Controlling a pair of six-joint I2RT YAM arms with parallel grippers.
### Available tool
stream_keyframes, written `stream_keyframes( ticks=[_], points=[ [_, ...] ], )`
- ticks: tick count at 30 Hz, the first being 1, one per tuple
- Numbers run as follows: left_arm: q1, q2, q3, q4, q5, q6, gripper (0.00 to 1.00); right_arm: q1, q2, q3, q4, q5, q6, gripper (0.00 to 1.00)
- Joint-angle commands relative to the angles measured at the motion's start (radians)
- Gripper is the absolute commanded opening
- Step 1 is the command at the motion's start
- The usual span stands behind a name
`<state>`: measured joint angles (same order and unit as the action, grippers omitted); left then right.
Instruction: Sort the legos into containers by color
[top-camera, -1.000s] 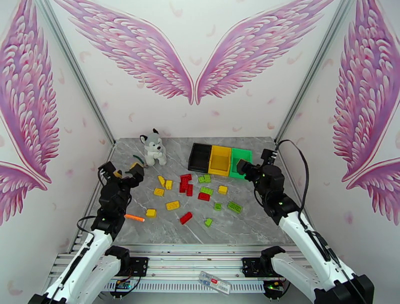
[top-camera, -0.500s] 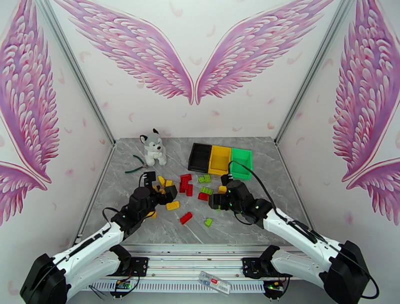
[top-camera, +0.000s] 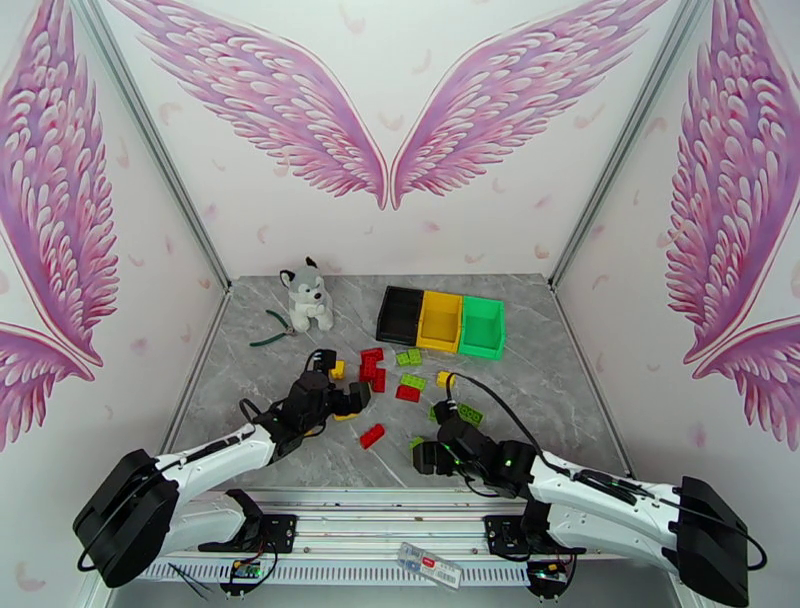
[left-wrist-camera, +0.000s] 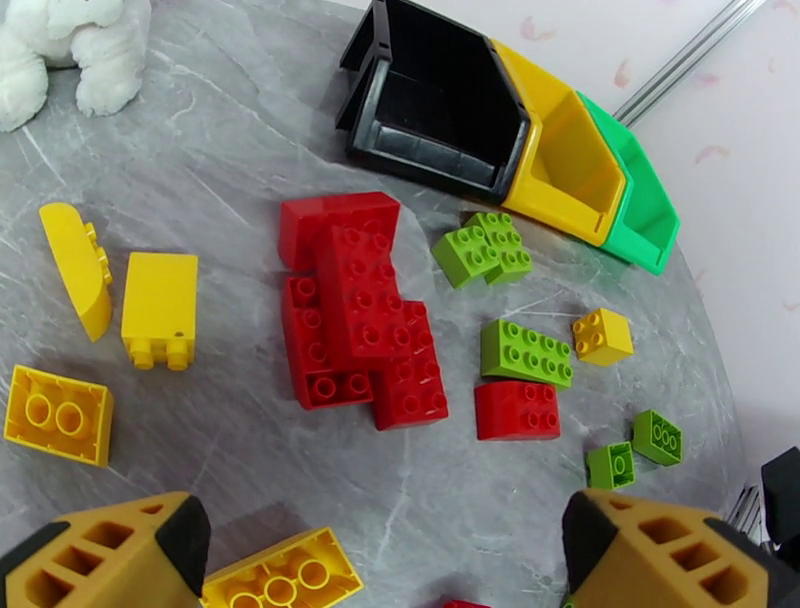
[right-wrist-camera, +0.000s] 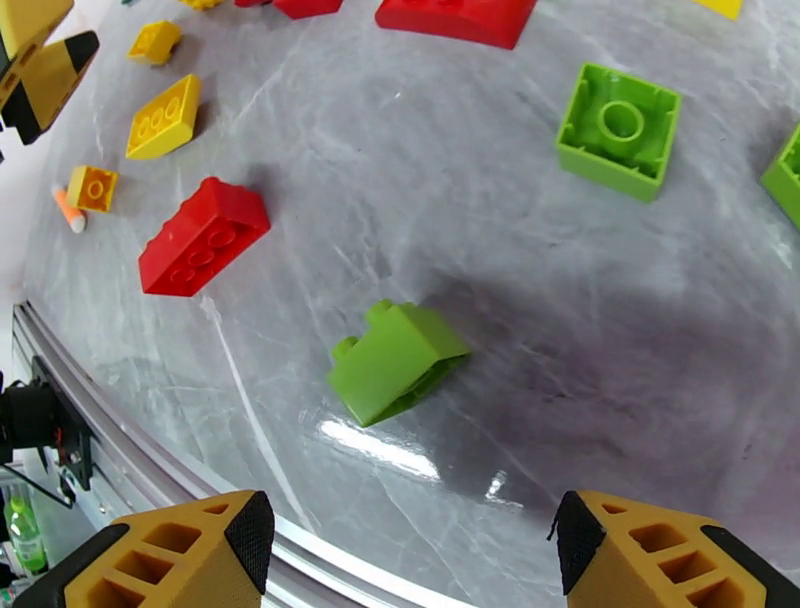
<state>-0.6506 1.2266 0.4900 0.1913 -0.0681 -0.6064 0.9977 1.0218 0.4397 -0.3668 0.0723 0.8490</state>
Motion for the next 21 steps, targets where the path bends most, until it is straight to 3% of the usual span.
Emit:
stream_keyframes(
  ticks=[1, 11, 21],
  points=[
    [0.0, -0.044, 0.03, -0.017, -0.007, 0.002, 0.99, 0.025, 0.065, 0.035, 0.044, 0.029, 0.035, 0.81],
    [0.003, -0.203, -0.01, -0.061, -0.07, 0.025, 0.99, 0.067, 0.338, 0.162, 0.085, 0.07, 0.021, 0.79],
    [0.012, -0.204, -0.013, -0.067, -0.074, 0.025, 0.99, 0.075, 0.49, 0.276, -0.017, 0.241, 0.04, 0.64]
  ],
)
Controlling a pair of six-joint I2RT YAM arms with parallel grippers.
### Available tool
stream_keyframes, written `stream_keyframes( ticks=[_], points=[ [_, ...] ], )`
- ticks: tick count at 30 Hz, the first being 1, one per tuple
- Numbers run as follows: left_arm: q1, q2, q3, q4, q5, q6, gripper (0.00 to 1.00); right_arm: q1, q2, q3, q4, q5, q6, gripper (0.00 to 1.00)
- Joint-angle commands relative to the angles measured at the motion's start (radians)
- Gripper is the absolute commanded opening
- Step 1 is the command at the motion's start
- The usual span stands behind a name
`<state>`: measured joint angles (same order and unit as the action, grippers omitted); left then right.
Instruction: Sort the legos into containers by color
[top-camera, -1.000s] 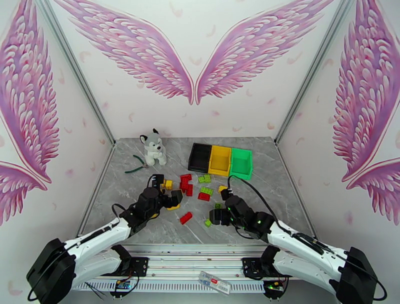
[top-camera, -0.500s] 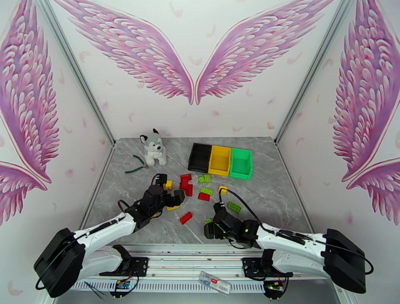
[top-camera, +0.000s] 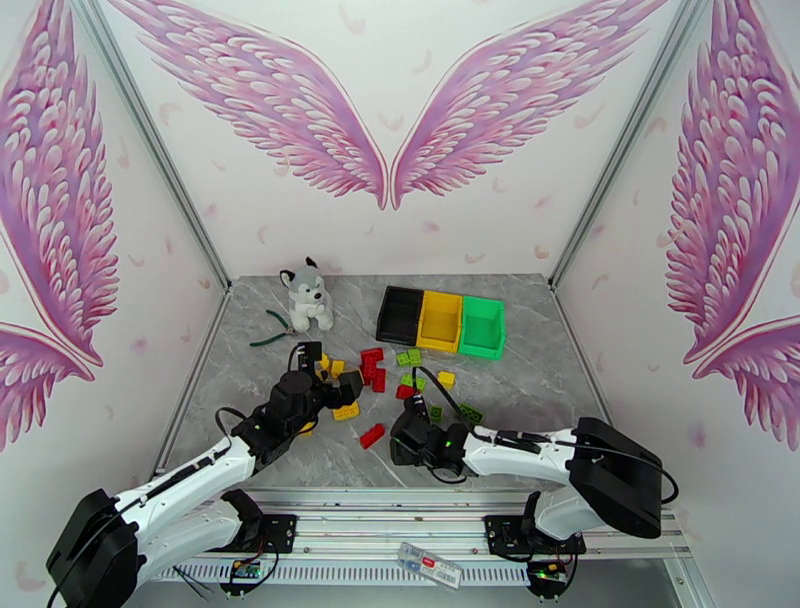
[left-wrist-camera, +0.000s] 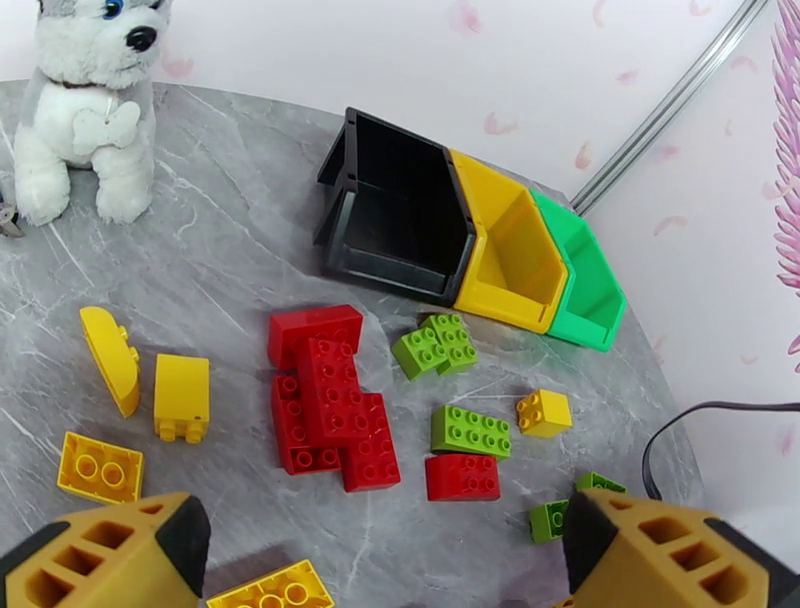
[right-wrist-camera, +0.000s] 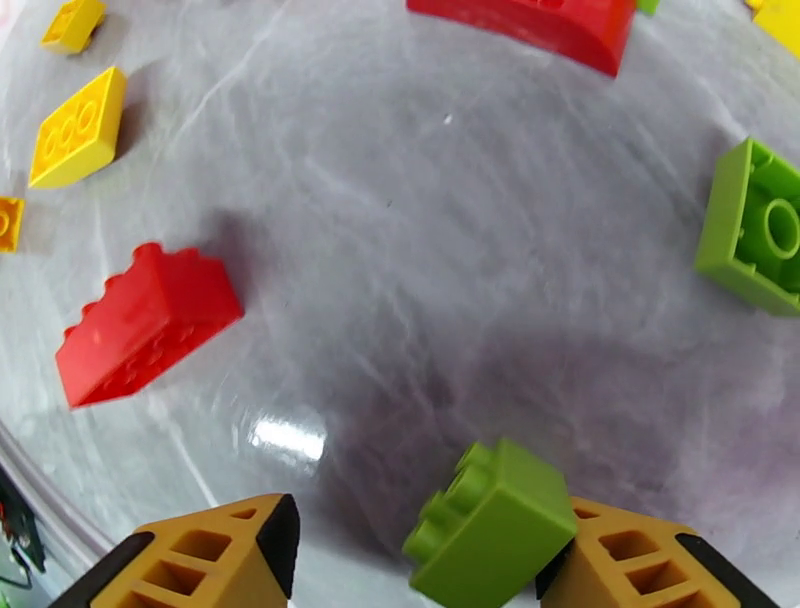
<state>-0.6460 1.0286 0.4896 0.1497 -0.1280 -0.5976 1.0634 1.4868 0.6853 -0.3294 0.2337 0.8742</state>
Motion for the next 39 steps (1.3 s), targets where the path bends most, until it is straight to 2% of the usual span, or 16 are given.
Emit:
stream_keyframes(
  ticks=[1, 6, 12, 18, 20, 23, 28, 33, 39],
  points=[
    [0.009, -0.004, -0.014, -0.025, -0.015, 0.015, 0.99, 0.009, 0.029, 0.032, -0.056, 0.086, 0.017, 0.63],
    [0.013, 0.014, -0.014, -0.016, -0.009, 0.011, 0.99, 0.008, 0.025, 0.025, -0.06, 0.107, 0.019, 0.52],
    [0.012, 0.069, -0.005, 0.008, 0.016, 0.003, 0.99, 0.007, -0.031, 0.007, -0.056, 0.137, 0.0, 0.28],
    [0.007, 0.14, -0.012, 0.114, 0.081, 0.002, 0.99, -0.025, -0.112, 0.053, -0.122, 0.224, -0.073, 0.26],
    [0.0, 0.152, -0.015, 0.137, 0.09, -0.001, 0.99, -0.075, -0.137, 0.067, -0.117, 0.224, -0.117, 0.24],
    [-0.007, 0.148, -0.014, 0.134, 0.089, 0.004, 0.99, -0.201, -0.161, 0.08, -0.056, 0.16, -0.194, 0.22],
    [-0.008, 0.147, 0.019, 0.072, 0.109, 0.039, 0.99, -0.41, -0.121, 0.187, 0.016, 0.074, -0.295, 0.22],
    [-0.009, 0.177, 0.042, 0.048, 0.131, 0.045, 0.99, -0.572, 0.064, 0.411, 0.021, 0.025, -0.353, 0.22],
    [-0.014, 0.23, 0.07, 0.036, 0.159, 0.052, 0.99, -0.672, 0.352, 0.728, -0.051, 0.002, -0.379, 0.22]
  ],
)
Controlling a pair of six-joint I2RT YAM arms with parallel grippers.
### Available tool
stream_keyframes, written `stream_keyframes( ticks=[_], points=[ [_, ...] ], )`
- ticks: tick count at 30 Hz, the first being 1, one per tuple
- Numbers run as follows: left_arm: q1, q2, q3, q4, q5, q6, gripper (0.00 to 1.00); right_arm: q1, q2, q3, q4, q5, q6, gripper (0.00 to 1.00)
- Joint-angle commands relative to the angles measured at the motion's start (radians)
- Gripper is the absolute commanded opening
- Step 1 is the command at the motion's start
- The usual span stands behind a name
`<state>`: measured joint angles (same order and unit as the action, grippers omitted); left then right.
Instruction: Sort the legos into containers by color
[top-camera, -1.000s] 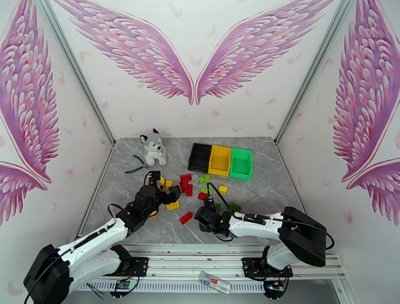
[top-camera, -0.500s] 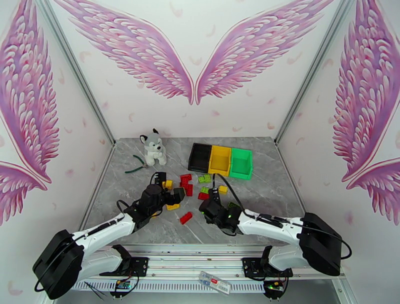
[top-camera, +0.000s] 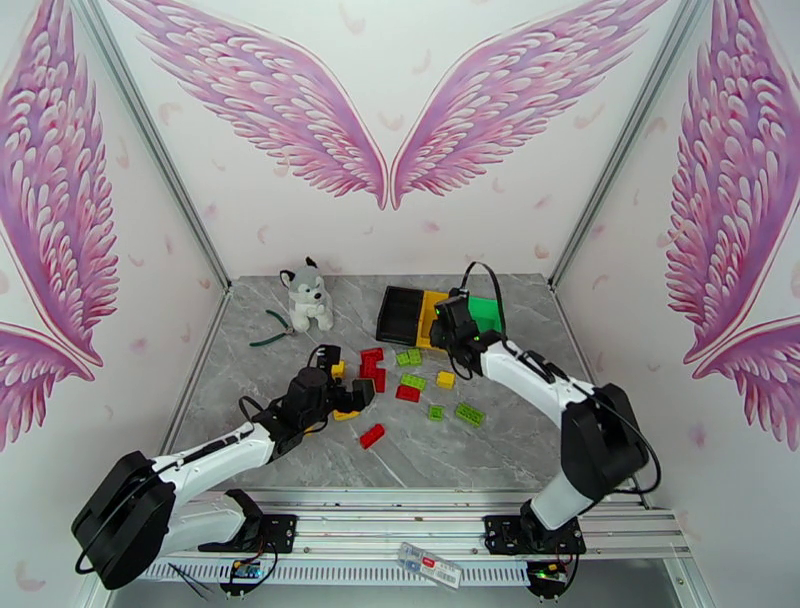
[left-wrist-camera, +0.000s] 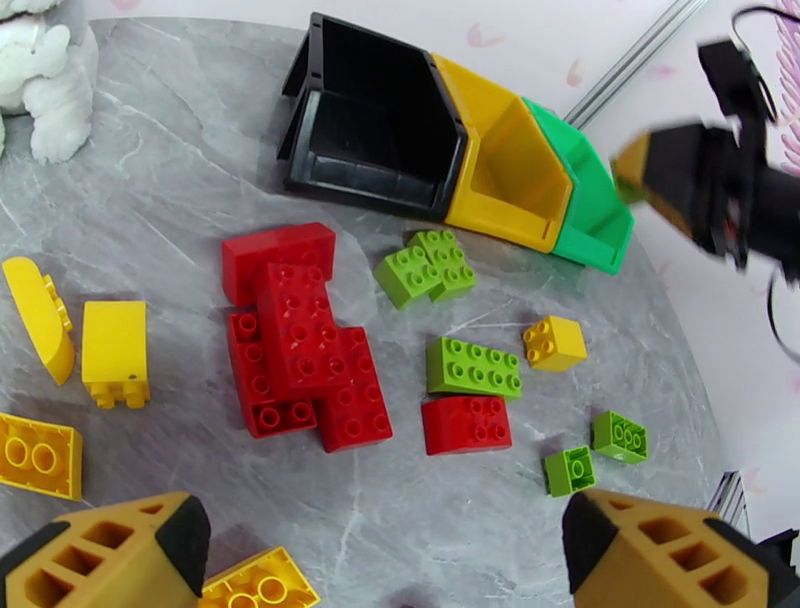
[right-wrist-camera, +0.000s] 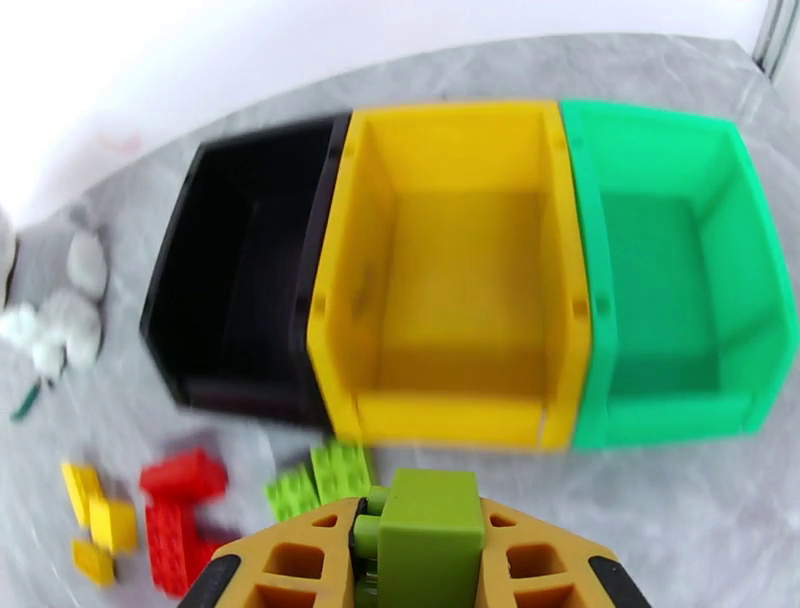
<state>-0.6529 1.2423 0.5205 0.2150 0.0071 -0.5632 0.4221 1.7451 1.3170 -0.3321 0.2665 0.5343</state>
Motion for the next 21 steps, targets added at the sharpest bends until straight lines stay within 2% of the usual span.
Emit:
stream_keyframes(
  ticks=[1, 3, 8, 10, 14, 18, 21],
  points=[
    [-0.007, 0.022, 0.042, -0.028, 0.028, 0.017, 0.99, -0.044, 0.137, 0.143, -0.059, -0.034, -0.041, 0.23],
    [-0.008, 0.029, 0.044, -0.024, 0.034, 0.015, 0.99, -0.063, 0.203, 0.219, -0.08, -0.036, -0.046, 0.27],
    [-0.011, 0.034, 0.048, -0.026, 0.04, 0.016, 0.99, -0.076, 0.292, 0.345, -0.148, -0.046, -0.076, 0.56],
    [-0.01, 0.034, 0.049, -0.026, 0.04, 0.016, 0.99, -0.077, 0.267, 0.319, -0.129, -0.059, -0.084, 0.63],
    [-0.011, 0.04, 0.051, -0.025, 0.04, 0.014, 0.99, -0.062, 0.163, 0.206, -0.069, -0.092, -0.092, 0.7],
    [-0.012, 0.04, 0.052, -0.027, 0.036, 0.014, 0.99, -0.023, 0.045, 0.101, -0.081, -0.058, -0.103, 0.77],
    [-0.013, 0.037, 0.053, -0.033, 0.03, 0.017, 0.99, -0.001, -0.032, 0.036, -0.129, -0.042, -0.068, 0.87]
  ],
)
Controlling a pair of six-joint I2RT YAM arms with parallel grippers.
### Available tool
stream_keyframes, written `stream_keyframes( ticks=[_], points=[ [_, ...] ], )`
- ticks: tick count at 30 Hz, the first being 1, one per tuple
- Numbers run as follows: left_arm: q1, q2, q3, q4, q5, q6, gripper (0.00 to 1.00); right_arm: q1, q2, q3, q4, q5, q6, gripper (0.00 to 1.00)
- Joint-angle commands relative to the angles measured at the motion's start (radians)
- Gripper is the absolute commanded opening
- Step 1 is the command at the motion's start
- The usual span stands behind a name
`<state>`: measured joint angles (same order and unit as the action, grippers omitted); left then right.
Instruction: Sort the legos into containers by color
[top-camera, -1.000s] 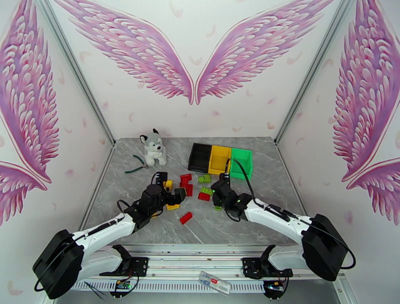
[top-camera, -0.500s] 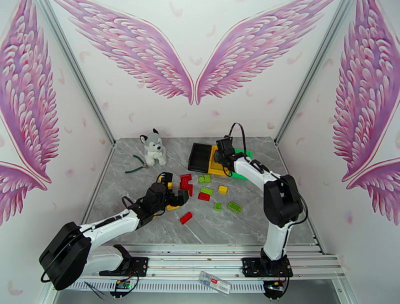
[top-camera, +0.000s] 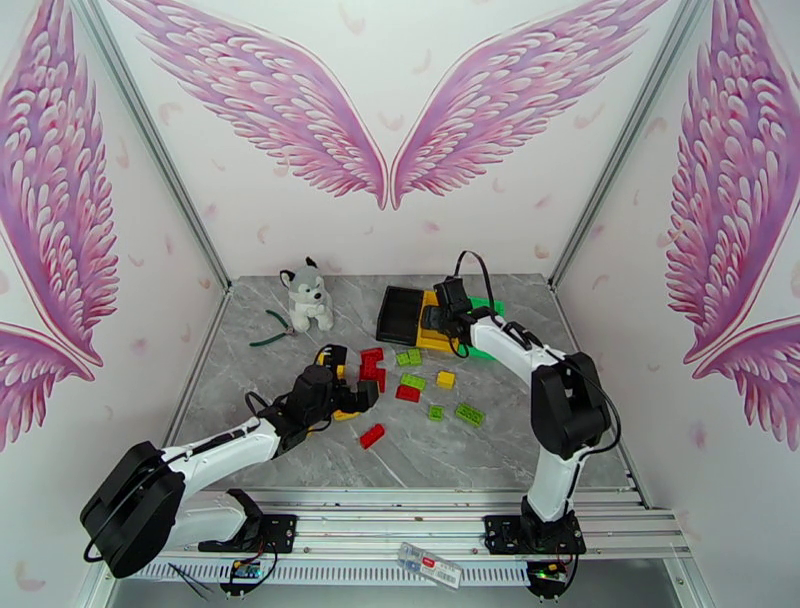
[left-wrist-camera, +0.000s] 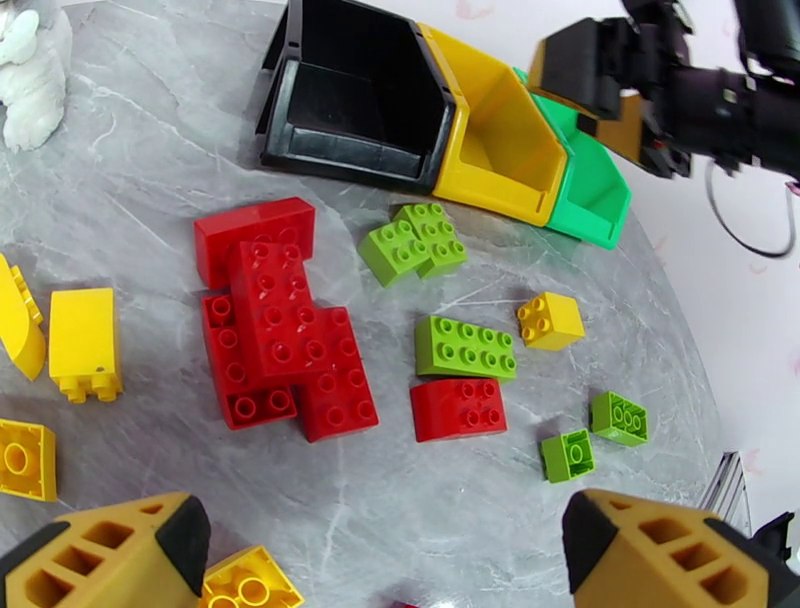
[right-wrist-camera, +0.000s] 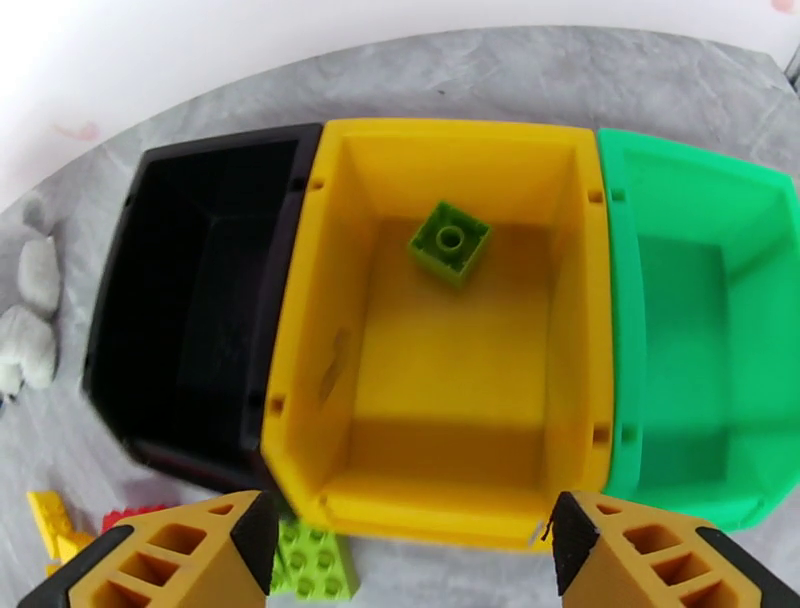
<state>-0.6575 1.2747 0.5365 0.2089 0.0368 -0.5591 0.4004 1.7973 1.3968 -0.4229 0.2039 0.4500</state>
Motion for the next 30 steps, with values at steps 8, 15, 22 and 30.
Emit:
stream_keyframes(
  ticks=[8, 15, 22, 30],
  points=[
    [-0.1, -0.018, 0.068, -0.079, -0.101, 0.079, 0.99, 0.028, -0.326, -0.339, -0.065, -0.016, 0.127, 0.9],
    [-0.241, 0.035, 0.126, -0.102, -0.194, 0.139, 0.99, 0.028, -0.63, -0.665, -0.04, -0.1, 0.122, 0.89],
    [-0.295, 0.096, 0.157, -0.094, -0.189, 0.132, 0.99, 0.054, -0.839, -0.884, -0.016, -0.216, 0.184, 0.79],
    [-0.287, 0.103, 0.173, -0.121, -0.212, 0.133, 0.99, 0.251, -0.825, -0.949, 0.057, -0.159, 0.286, 0.77]
  ],
)
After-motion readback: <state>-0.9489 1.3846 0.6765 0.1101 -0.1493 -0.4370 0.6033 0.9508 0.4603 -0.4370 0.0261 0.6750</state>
